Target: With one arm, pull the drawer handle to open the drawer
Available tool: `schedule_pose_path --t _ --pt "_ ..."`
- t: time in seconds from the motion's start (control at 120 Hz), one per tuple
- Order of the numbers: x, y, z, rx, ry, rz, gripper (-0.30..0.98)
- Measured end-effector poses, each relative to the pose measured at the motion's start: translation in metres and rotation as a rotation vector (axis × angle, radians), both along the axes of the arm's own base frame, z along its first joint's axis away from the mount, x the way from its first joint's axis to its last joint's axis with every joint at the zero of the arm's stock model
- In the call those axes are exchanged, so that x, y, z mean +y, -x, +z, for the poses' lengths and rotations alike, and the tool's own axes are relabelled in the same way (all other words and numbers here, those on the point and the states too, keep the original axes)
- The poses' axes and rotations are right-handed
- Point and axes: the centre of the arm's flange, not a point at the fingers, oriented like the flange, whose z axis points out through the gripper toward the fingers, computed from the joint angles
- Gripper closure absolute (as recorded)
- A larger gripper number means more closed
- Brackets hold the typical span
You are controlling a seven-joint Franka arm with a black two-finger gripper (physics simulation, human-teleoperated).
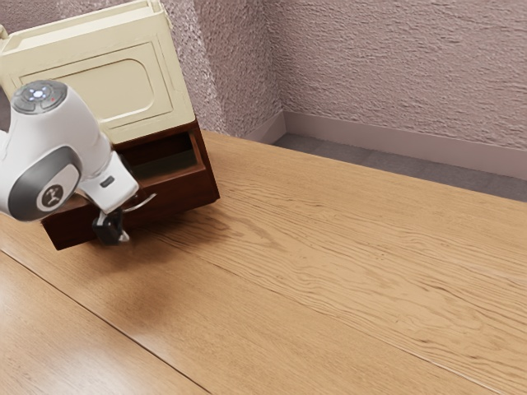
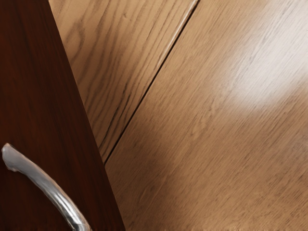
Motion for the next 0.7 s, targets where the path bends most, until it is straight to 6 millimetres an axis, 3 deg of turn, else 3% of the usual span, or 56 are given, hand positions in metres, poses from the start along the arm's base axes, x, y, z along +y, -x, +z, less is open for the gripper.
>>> schedule_pose_path --t 0.117,0.2,0.283,0.375,0.5,0.7 --pt "0.000 0.010 0.028 -0.041 0.003 0.007 0.02" --pt "0.004 0.010 0.063 -0.078 0.015 0.032 0.01" --pt "-0.012 -0.006 0.106 -0.112 0.046 0.031 0.01" --pt "-0.007 -0.015 0.145 -0.113 0.123 0.096 0.01" --pt "-0.008 -0.009 0.154 -0.036 0.215 0.187 0.00" --pt "-0.008 -0.009 0.132 0.109 0.264 0.242 0.00"
